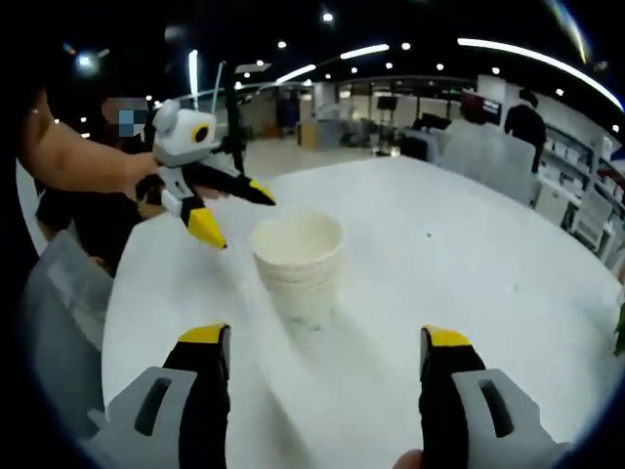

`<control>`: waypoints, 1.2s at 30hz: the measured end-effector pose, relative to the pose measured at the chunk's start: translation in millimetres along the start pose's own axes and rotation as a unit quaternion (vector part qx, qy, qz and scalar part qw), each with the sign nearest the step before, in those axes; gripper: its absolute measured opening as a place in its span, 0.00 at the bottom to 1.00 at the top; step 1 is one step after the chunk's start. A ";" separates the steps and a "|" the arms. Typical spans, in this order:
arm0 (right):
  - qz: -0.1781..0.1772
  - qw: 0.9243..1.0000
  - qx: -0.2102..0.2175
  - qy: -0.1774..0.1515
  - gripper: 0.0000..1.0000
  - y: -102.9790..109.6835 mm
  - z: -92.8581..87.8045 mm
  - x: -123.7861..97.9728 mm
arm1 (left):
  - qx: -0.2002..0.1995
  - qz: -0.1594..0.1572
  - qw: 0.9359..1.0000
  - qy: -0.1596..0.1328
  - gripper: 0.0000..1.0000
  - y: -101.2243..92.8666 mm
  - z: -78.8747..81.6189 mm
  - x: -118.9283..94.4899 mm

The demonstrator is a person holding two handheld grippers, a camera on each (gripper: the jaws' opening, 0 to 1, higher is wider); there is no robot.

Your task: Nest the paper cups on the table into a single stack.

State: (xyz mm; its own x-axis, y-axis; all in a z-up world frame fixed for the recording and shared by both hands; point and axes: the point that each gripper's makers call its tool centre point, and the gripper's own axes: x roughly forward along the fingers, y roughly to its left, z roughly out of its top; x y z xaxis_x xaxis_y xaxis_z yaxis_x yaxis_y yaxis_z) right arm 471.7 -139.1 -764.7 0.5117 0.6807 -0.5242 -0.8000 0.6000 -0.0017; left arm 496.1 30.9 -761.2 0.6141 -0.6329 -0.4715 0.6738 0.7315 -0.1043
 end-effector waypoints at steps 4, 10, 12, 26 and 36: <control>-0.018 1.000 0.005 -0.015 0.96 1.3 5.0 -11.3 | -0.003 0.019 1.000 -0.017 0.99 1.0 6.9 -16.7; -0.066 0.997 0.014 -0.031 1.00 0.2 1.5 -35.1 | 0.015 0.031 0.999 -0.020 0.99 -11.4 5.8 -44.7; -0.069 0.997 0.016 -0.035 1.00 5.0 0.1 -42.3 | 0.029 0.034 0.999 -0.022 0.99 -17.7 3.1 -52.6; -0.077 0.995 0.013 -0.055 1.00 47.6 -16.2 -84.1 | 0.041 0.038 0.997 -0.052 0.99 -52.8 -26.8 -108.8; -0.071 0.995 0.016 -0.068 1.00 83.8 -37.8 -104.6 | 0.033 0.066 0.996 -0.055 0.99 -56.9 -55.5 -144.1</control>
State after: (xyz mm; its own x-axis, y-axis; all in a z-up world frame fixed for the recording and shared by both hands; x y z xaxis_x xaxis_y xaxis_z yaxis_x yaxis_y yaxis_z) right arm 339.3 -175.9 -742.2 0.6582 0.6374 -0.4007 -0.7073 0.7058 -0.0392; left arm 346.4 94.6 -735.9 0.7386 -0.5587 -0.3773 0.6072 0.7944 0.0124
